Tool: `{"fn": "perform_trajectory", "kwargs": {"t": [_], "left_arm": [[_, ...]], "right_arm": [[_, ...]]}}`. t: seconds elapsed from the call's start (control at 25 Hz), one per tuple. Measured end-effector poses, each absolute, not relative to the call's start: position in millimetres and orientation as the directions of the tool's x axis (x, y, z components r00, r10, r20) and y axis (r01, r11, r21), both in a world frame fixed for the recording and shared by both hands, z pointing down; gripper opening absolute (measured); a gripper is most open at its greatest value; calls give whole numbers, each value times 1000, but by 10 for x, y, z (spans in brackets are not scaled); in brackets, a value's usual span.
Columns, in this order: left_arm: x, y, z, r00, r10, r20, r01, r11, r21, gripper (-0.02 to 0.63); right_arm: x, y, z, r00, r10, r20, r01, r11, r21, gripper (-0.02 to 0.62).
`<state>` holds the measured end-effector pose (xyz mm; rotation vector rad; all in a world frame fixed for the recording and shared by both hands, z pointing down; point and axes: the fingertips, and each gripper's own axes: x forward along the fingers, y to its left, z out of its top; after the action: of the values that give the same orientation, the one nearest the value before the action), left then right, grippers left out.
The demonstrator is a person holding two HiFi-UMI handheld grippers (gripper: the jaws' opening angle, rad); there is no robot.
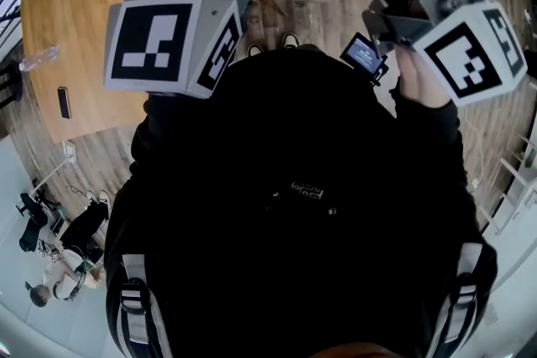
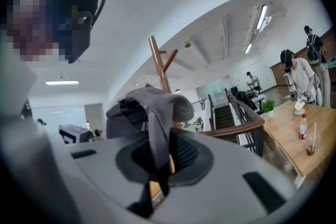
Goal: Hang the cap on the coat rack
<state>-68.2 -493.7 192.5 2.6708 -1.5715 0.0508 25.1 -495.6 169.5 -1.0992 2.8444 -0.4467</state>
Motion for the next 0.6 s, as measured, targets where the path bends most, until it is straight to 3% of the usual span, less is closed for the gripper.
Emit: {"fn": "perform_trajectory", "kwargs": {"t": [0.36, 0.6], "left_arm": [[-699, -4898, 2003, 472, -880, 52, -881, -473, -8, 3], [-756, -4875, 1892, 461, -887, 30, -887, -461, -7, 3]], "right_arm": [[242, -4852, 1758, -639, -769, 13, -766, 634, -103, 26], [161, -4799, 1676, -632, -775, -12, -773, 631, -56, 26]]}}
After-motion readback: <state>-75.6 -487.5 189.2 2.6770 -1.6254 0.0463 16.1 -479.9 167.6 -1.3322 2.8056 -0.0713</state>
